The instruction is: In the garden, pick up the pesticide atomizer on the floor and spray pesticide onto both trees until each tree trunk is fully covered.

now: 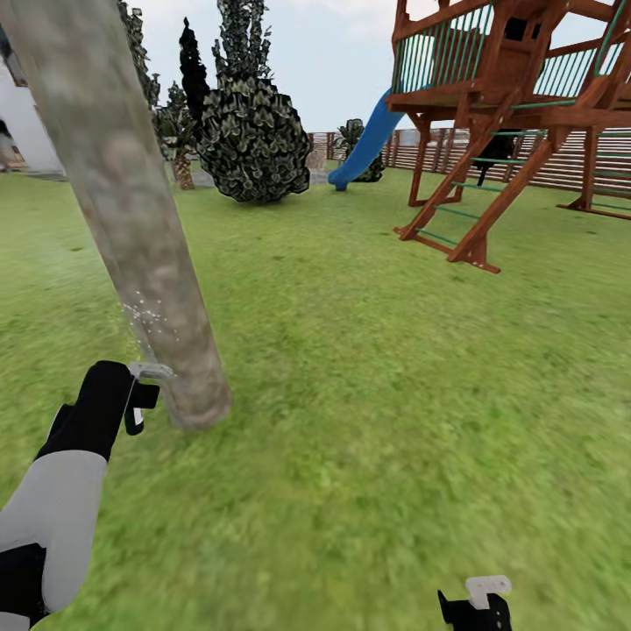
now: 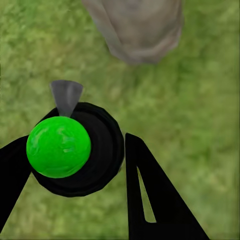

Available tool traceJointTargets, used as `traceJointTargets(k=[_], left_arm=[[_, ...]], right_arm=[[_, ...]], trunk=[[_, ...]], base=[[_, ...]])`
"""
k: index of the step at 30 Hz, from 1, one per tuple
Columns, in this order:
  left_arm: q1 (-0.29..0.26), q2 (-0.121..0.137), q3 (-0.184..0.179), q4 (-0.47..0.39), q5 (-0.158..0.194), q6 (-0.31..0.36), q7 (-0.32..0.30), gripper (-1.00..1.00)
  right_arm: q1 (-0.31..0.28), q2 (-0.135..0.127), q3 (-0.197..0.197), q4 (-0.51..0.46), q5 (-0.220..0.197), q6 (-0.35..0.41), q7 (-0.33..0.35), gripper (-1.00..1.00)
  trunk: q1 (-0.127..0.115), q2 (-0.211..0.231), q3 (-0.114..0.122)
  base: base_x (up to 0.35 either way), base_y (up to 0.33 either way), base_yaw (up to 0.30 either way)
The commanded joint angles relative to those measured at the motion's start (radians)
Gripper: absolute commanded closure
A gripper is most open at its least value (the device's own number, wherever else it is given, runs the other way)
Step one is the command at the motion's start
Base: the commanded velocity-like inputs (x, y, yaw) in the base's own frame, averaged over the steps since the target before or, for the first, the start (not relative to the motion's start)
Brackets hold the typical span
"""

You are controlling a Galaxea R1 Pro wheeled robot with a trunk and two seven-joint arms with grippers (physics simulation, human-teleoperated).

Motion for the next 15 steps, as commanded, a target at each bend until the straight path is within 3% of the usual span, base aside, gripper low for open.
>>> traceJointTargets(k=[1, 7, 9, 15], left_arm=[[-0.001, -0.001, 0.002, -0.001, -0.011, 0.001, -0.010, 1.00], [0.000, -0.003, 0.001, -0.001, -0.011, -0.001, -0.009, 1.00], [0.032, -0.004, 0.000, -0.001, -0.009, -0.002, -0.009, 1.00], [0.053, -0.005, 0.013, -0.002, -0.007, -0.003, -0.008, 1.00]], right_arm=[[-0.001, 0.000, -0.009, 0.001, 0.009, -0.004, 0.000, -1.00], [-0.001, 0.001, -0.009, 0.001, 0.009, -0.004, 0.000, -1.00], [-0.001, 0.001, -0.009, 0.001, 0.009, -0.004, 0.000, -1.00], [-0.001, 0.001, -0.009, 0.001, 0.009, -0.004, 0.000, -1.00]], trunk=[[0.000, 0.000, -0.001], [0.000, 0.000, -0.001], [0.000, 0.000, -0.001], [0.000, 0.000, -0.001]], base=[[0.244, -0.184, 0.251], [0.284, -0.140, 0.273], [0.291, -0.135, 0.241], [0.276, -0.155, 0.035]])
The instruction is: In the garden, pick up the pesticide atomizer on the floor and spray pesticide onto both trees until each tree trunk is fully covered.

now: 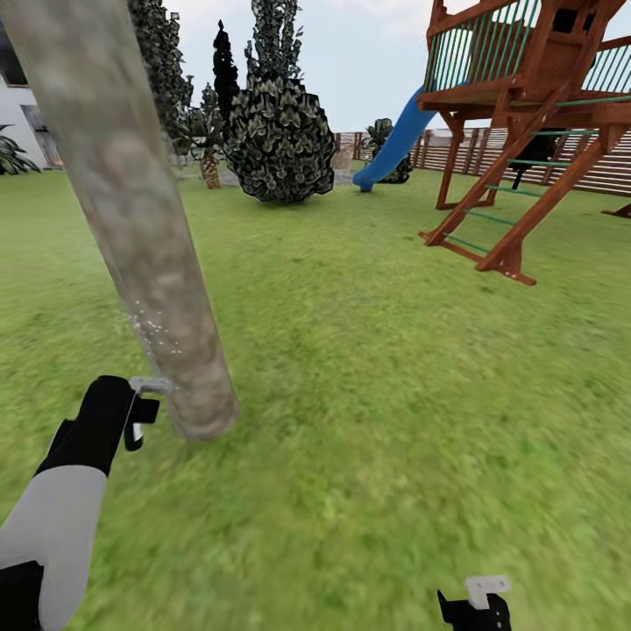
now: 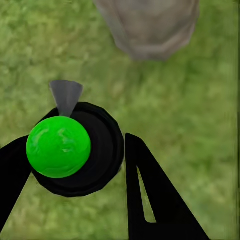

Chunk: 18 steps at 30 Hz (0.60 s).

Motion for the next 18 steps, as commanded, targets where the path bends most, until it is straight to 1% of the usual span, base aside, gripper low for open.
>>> traceJointTargets(k=[1, 3, 4, 6, 9, 10, 12, 15, 18], left_arm=[[-0.001, 0.000, 0.008, -0.001, -0.008, 0.002, -0.010, 1.00], [0.001, 0.000, 0.023, 0.000, -0.010, -0.020, -0.010, 1.00], [0.012, 0.000, 0.028, 0.000, -0.010, -0.073, 0.000, 1.00], [0.023, 0.000, 0.030, 0.000, -0.009, -0.096, 0.027, 1.00], [0.046, -0.001, 0.035, 0.000, -0.007, -0.104, 0.035, 1.00], [0.049, -0.001, 0.050, 0.000, -0.006, -0.106, 0.035, 1.00], [0.051, -0.004, 0.066, 0.000, -0.006, -0.107, 0.036, 1.00], [0.052, -0.009, 0.071, 0.000, -0.005, -0.107, 0.036, 1.00], [0.052, -0.010, 0.073, 0.000, -0.003, -0.106, 0.036, 1.00]], right_arm=[[-0.001, 0.000, -0.009, 0.001, 0.009, -0.003, 0.000, -1.00], [-0.001, 0.000, -0.009, 0.001, 0.009, -0.003, 0.000, -1.00], [-0.001, 0.000, -0.009, 0.001, 0.009, -0.003, 0.000, -1.00], [-0.001, 0.000, -0.009, 0.001, 0.009, -0.003, 0.000, -1.00], [-0.001, 0.000, -0.009, 0.001, 0.010, -0.003, 0.000, -1.00], [-0.001, 0.000, -0.009, 0.001, 0.010, -0.003, 0.000, -1.00], [-0.001, 0.000, -0.009, 0.001, 0.010, -0.003, 0.000, -1.00], [-0.001, 0.000, -0.009, 0.001, 0.010, -0.003, 0.000, -1.00], [-0.001, 0.000, -0.009, 0.001, 0.010, -0.003, 0.000, -1.00]], trunk=[[0.000, 0.000, -0.001], [0.000, 0.000, -0.001], [0.000, 0.000, -0.001], [0.000, 0.000, -0.001], [0.000, 0.000, -0.001], [0.000, 0.000, -0.001], [0.000, 0.000, -0.001], [0.000, 0.000, -0.001], [0.000, 0.000, -0.001]], base=[[0.234, -0.192, 0.001], [0.225, -0.199, 0.002], [0.222, -0.202, 0.127], [0.174, -0.224, 0.233], [0.044, -0.262, 0.269], [0.007, -0.271, 0.276], [0.003, -0.272, 0.276], [0.006, -0.273, 0.276], [0.110, -0.264, 0.104]])
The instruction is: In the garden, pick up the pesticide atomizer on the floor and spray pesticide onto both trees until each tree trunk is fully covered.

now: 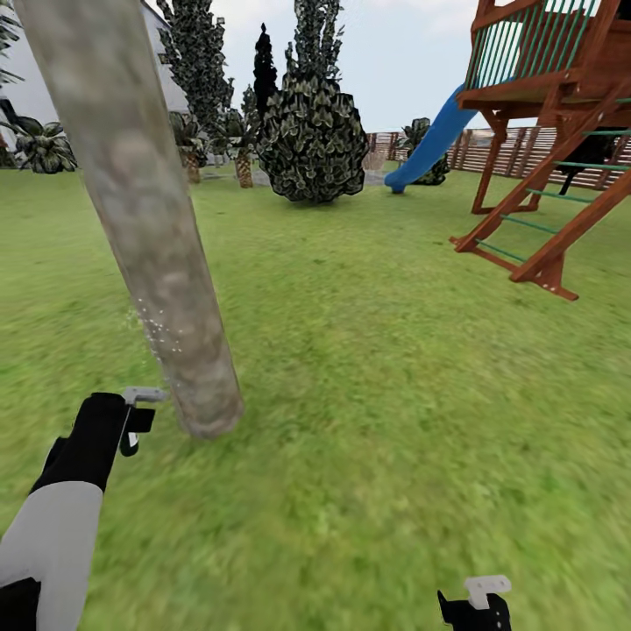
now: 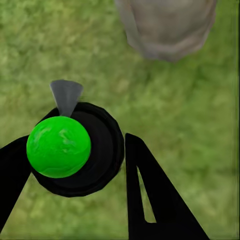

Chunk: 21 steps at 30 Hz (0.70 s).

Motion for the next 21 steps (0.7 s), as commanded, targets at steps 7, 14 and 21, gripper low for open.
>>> traceJointTargets(k=[7, 14, 21], left_arm=[[0.000, -0.004, 0.020, 0.050, -0.011, 0.001, -0.011, 1.00], [0.021, -0.003, 0.030, 0.056, -0.013, -0.005, -0.011, 1.00], [0.089, -0.028, 0.041, 0.076, -0.011, -0.083, -0.006, 1.00]], right_arm=[[-0.001, 0.000, -0.009, 0.001, 0.009, -0.003, 0.000, -1.00], [-0.001, 0.001, -0.009, 0.002, 0.010, -0.003, 0.000, -1.00], [-0.001, 0.001, -0.008, 0.003, 0.010, -0.004, 0.000, -1.00]], trunk=[[0.000, 0.000, -0.001], [0.000, 0.000, -0.001], [0.000, 0.000, -0.001]], base=[[0.219, -0.211, 0.054], [0.060, -0.258, 0.269], [0.005, -0.276, 0.211]])
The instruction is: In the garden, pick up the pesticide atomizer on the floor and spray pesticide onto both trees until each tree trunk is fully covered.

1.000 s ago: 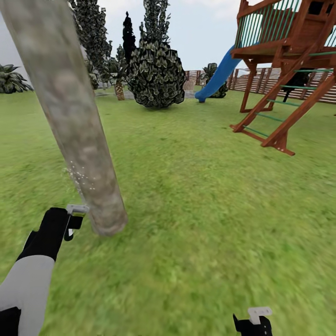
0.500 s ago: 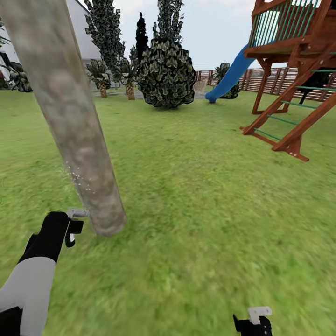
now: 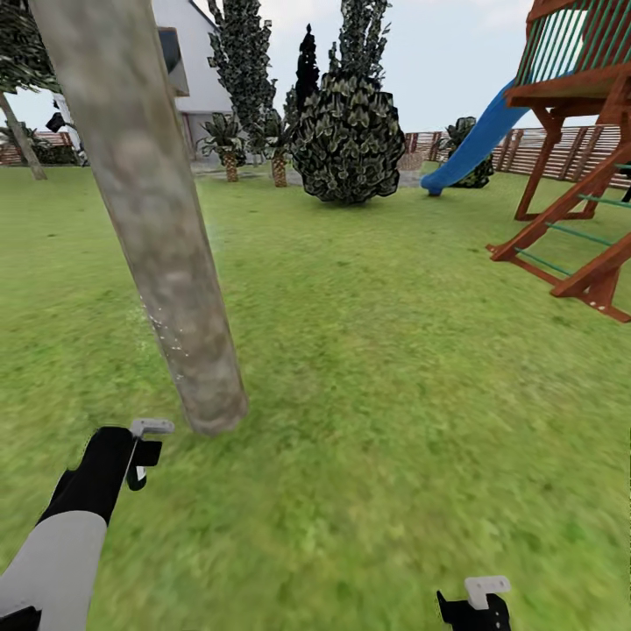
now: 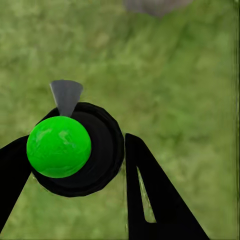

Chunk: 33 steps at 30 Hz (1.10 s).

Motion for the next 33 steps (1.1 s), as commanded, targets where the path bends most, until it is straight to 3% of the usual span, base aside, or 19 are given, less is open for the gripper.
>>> traceJointTargets(k=[1, 6, 11, 16, 26, 33], left_arm=[[0.001, -0.001, 0.014, 0.003, -0.010, -0.008, -0.010, 1.00], [0.005, -0.003, 0.031, 0.008, -0.006, -0.018, -0.010, 1.00], [0.005, -0.001, 0.029, 0.009, 0.062, -0.032, -0.009, 1.00], [0.017, -0.003, 0.026, 0.008, 0.064, -0.035, -0.006, 1.00], [0.019, -0.018, 0.020, 0.008, 0.065, -0.035, 0.047, 1.00], [0.019, -0.018, 0.019, 0.008, 0.066, -0.035, 0.047, 1.00]], right_arm=[[-0.001, -0.001, -0.009, 0.001, 0.009, -0.004, -0.001, -1.00], [-0.001, -0.005, -0.009, 0.001, 0.009, -0.005, -0.003, -1.00], [-0.001, -0.002, -0.009, 0.000, 0.009, -0.004, 0.000, -1.00], [-0.001, 0.000, -0.009, 0.000, 0.009, -0.003, 0.000, -1.00], [-0.001, 0.000, -0.008, 0.001, 0.009, -0.003, 0.000, -1.00], [-0.001, 0.000, -0.009, 0.001, 0.009, -0.003, 0.000, -1.00]], trunk=[[0.000, 0.000, -0.001], [0.000, 0.000, -0.001], [0.000, 0.000, -0.001], [0.000, 0.000, -0.001], [0.000, 0.000, -0.001], [0.000, 0.000, -0.001]], base=[[0.072, -0.276, 0.023], [0.123, -0.270, 0.004], [0.243, -0.189, 0.000], [0.250, -0.182, 0.047], [0.141, -0.245, 0.258], [0.119, -0.254, 0.034]])
